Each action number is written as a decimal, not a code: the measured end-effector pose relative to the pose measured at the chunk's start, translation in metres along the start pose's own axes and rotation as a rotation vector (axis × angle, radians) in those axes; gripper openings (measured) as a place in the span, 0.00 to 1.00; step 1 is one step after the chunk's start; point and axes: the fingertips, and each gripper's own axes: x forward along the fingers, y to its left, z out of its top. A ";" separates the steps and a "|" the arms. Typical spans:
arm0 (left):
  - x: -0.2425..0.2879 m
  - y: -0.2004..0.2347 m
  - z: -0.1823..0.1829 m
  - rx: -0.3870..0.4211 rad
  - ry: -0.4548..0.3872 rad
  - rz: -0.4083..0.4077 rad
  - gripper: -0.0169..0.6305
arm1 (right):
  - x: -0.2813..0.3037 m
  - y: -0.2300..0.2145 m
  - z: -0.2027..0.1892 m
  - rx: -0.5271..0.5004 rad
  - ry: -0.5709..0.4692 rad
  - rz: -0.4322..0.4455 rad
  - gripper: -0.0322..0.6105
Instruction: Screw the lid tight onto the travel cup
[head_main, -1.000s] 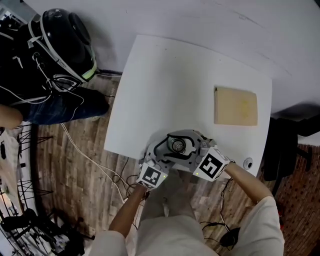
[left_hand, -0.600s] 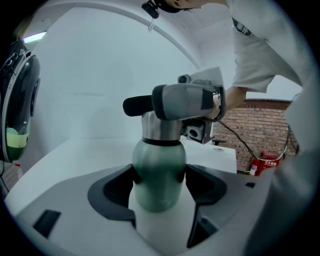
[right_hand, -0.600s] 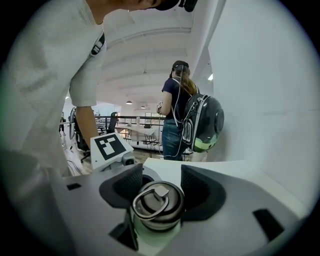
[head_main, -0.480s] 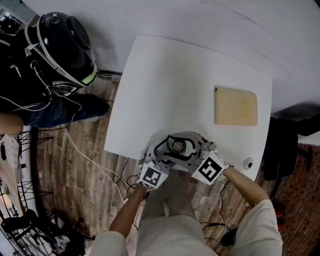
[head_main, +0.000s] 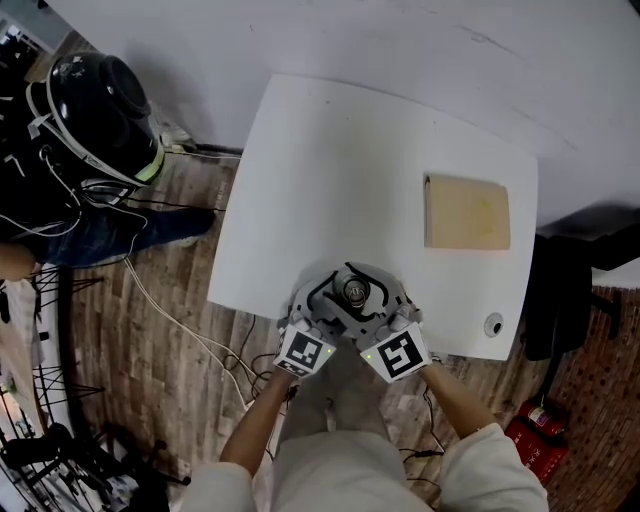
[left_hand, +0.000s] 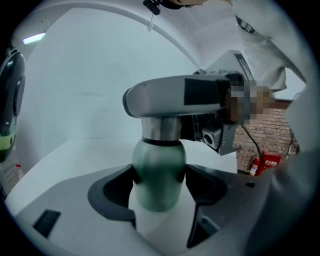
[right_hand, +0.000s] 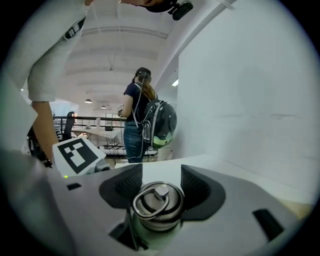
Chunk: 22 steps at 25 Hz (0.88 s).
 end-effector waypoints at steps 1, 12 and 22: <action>0.000 0.000 0.000 0.000 0.001 -0.001 0.53 | 0.000 -0.002 0.000 0.011 0.002 -0.036 0.42; -0.001 -0.001 0.000 0.001 0.004 0.002 0.53 | -0.002 -0.017 0.000 0.111 0.017 -0.349 0.42; -0.001 -0.002 -0.002 -0.006 0.005 0.003 0.53 | -0.004 -0.019 0.002 0.128 -0.008 -0.400 0.42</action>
